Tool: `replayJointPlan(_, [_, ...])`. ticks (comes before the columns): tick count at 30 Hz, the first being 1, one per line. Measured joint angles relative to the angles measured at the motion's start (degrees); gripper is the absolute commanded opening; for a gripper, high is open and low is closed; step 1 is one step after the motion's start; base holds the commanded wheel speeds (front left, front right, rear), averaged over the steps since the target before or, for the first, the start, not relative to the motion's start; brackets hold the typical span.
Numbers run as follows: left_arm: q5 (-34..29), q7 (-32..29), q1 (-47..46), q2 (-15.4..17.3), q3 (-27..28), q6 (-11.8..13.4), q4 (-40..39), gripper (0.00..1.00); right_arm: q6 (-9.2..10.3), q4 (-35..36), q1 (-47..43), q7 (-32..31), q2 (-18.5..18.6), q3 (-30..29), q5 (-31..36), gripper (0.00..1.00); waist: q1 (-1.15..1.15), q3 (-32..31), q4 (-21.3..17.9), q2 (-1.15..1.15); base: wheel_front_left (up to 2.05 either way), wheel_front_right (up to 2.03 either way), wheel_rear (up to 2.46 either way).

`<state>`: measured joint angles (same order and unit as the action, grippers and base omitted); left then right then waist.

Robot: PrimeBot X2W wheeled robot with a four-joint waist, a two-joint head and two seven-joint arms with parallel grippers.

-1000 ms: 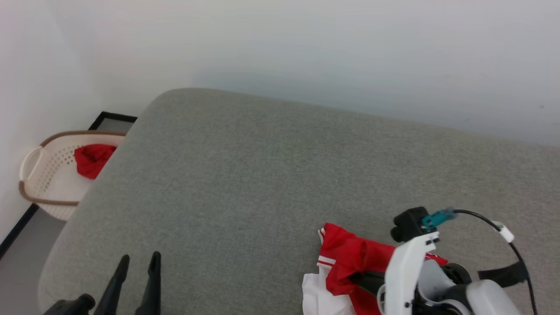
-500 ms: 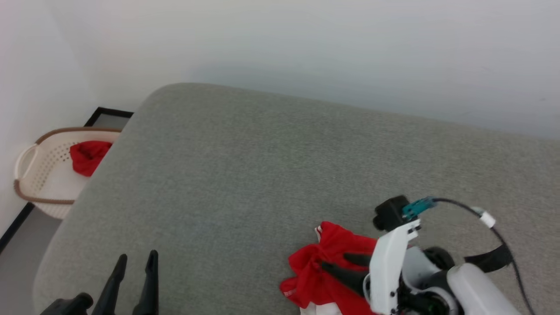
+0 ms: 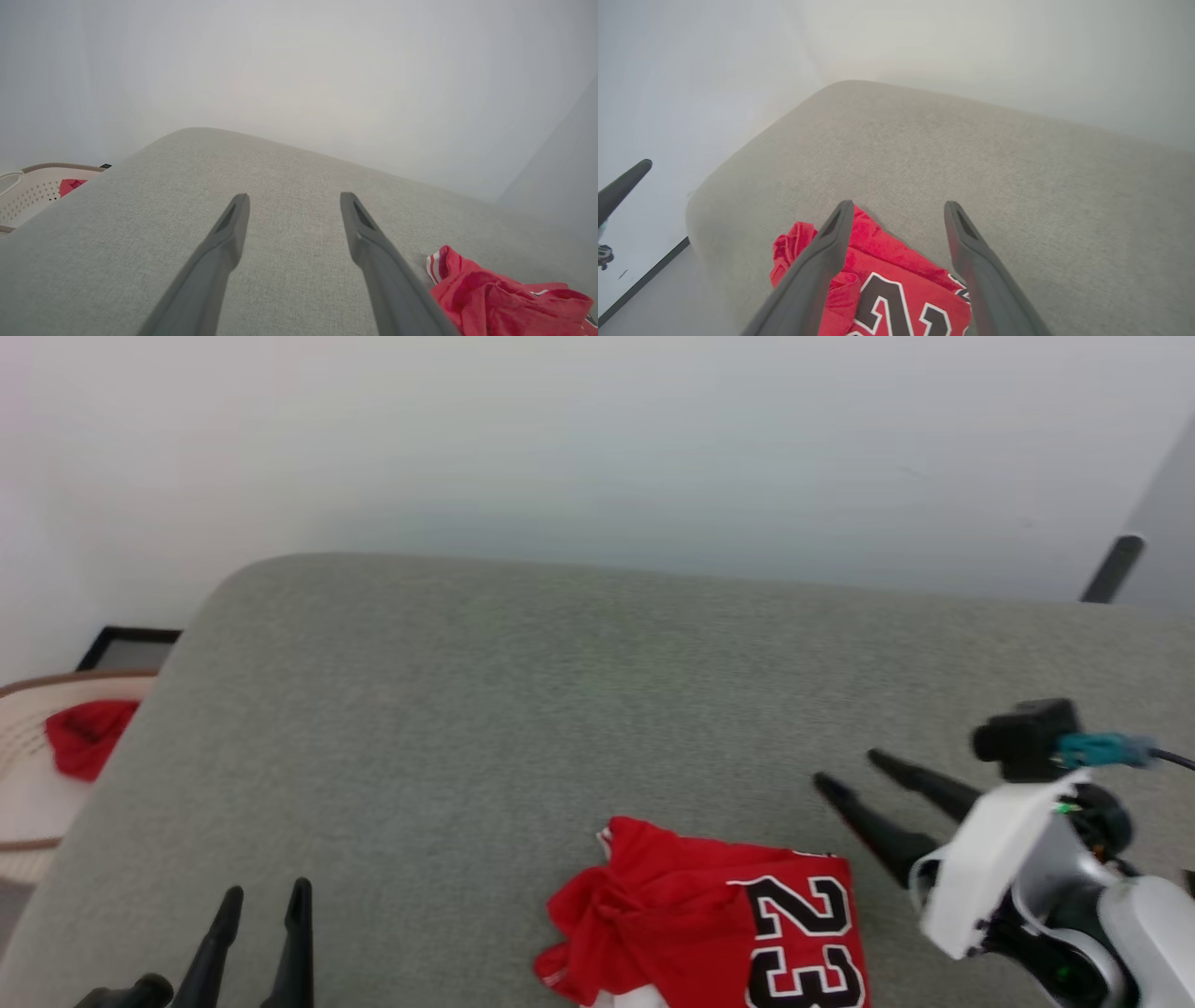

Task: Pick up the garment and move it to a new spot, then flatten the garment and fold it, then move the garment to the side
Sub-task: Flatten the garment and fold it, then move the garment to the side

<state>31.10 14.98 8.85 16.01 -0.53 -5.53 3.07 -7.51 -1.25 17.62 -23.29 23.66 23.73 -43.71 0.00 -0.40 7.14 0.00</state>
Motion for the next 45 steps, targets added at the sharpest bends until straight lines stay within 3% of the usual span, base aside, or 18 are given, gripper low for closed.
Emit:
replayJointPlan(7, [-2.33, 0.01, 1.16, -0.11, 1.01, -0.04, -0.99, 1.00, 0.00, -1.14, -2.43, 16.85, 5.93, -0.38, 5.78, 1.00, 0.00, -0.59, -4.35, 0.00, 0.00, 0.00, 0.00])
replayJointPlan(17, [-4.38, 0.10, 2.59, -0.33, 3.05, -0.58, -1.26, 1.00, 0.00, -6.25, -9.76, 30.62, 7.61, -6.51, 11.21, 1.00, 0.00, -2.58, -8.43, 0.00, 0.00, 0.00, 0.00])
replayJointPlan(23, [-4.59, 0.10, 3.44, 0.47, 4.53, -0.97, -0.85, 1.00, 0.00, -6.79, -15.06, 33.40, 6.20, -12.30, 13.43, 1.00, 0.00, -3.93, -9.10, 0.00, 0.00, 0.00, 0.00])
replayJointPlan(33, [-5.78, 0.10, 4.13, 0.38, 5.55, -1.14, -1.14, 1.00, 0.00, -4.36, -21.40, 32.83, 2.98, -18.73, 16.51, 1.00, 0.00, -4.95, -8.63, 0.00, 0.00, 0.00, 0.00])
replayJointPlan(45, [-6.97, 0.10, 3.66, 0.13, 5.16, -1.31, -1.03, 1.00, 0.00, -1.81, -21.67, 28.70, 1.64, -16.60, 17.49, 1.00, 0.00, -4.50, -7.24, 0.00, 0.00, 0.00, 0.00])
